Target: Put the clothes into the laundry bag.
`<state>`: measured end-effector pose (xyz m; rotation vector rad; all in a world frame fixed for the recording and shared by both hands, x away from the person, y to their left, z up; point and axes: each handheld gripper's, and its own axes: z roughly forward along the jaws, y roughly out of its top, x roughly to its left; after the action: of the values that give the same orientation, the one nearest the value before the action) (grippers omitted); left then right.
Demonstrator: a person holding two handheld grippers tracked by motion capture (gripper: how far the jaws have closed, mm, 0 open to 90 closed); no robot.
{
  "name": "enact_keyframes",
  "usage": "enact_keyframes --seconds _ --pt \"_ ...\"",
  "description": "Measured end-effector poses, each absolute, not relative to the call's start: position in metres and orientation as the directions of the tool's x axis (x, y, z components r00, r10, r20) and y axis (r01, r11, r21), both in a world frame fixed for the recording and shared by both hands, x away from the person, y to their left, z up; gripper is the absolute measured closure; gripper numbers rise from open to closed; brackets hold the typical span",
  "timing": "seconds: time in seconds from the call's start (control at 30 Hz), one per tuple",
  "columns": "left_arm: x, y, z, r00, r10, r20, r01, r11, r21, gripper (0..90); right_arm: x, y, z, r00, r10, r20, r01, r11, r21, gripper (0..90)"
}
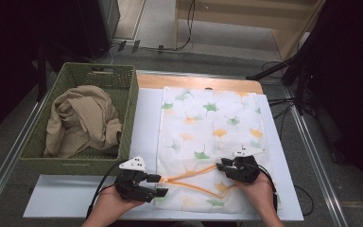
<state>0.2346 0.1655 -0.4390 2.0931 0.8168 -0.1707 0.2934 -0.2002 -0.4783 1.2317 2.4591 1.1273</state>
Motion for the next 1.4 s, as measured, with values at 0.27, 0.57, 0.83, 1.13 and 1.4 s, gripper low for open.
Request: enact_keyframes --seconds 0.27,0.57,0.83,1.13,1.4 --pt "0.235 0.166 -0.44 0.773 0.491 -0.402 0.613 -0.417 0.671 40.1 0.301 -0.194 -0.477 -0.64 0.745 0.189 0.635 0.374 0.677 85.9" --pt "0.235 0.166 -0.44 0.775 0.488 -0.4 0.611 -0.418 0.672 40.1 0.299 -0.197 -0.467 -0.643 0.739 0.201 0.623 0.351 0.699 89.1" --pt "0.235 0.164 -0.441 0.775 0.487 -0.403 0.612 -0.423 0.668 40.1 0.3 -0.195 -0.455 -0.635 0.745 0.204 0.607 0.318 0.728 89.1" --pt "0.235 0.165 -0.442 0.775 0.486 -0.403 0.613 -0.427 0.664 40.0 0.312 -0.183 -0.441 -0.638 0.737 0.224 0.577 0.265 0.772 89.4" --pt "0.235 0.166 -0.444 0.774 0.479 -0.415 0.619 -0.434 0.654 39.2 0.318 -0.177 -0.427 -0.641 0.732 0.231 0.552 0.231 0.801 89.3"
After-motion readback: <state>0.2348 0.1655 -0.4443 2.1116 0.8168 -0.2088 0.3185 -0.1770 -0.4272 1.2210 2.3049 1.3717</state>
